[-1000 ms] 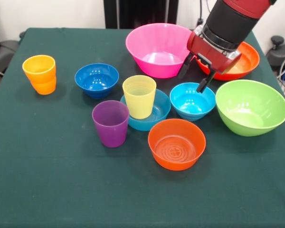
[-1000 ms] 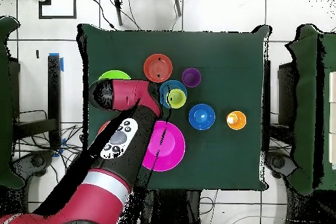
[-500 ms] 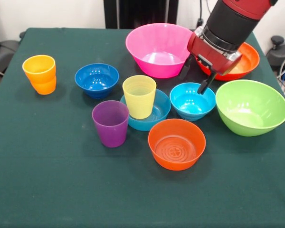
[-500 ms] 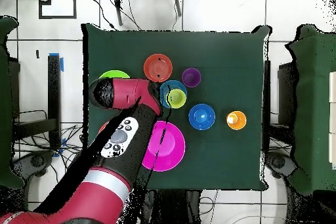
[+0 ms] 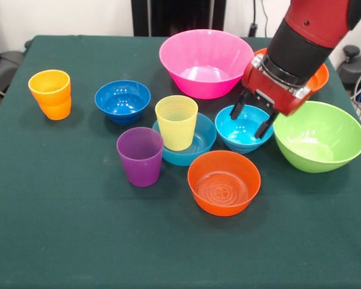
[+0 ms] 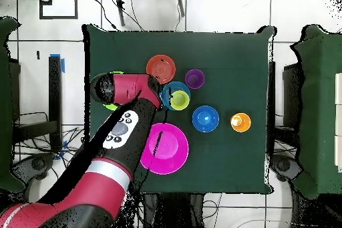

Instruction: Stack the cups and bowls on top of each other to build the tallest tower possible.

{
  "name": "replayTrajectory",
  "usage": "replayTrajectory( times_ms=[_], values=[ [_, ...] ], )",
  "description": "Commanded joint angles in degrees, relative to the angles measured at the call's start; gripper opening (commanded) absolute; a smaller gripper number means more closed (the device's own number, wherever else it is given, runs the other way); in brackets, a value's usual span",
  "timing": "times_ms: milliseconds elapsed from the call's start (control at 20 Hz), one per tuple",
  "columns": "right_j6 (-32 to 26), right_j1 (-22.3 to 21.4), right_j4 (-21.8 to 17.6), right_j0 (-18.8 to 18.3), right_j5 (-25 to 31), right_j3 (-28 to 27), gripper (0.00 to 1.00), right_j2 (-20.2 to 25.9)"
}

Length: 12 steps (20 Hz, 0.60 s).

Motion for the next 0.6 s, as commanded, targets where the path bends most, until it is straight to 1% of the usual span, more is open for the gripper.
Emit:
replayTrajectory(
  times_ms=[50, 600],
  values=[
    [12.87, 5.12, 2.62, 0.40, 3.90, -6.08, 1.00, 2.87],
    [11.83, 5.85, 3.90, 0.76, 4.72, -6.69, 1.00, 1.69]
  ],
)
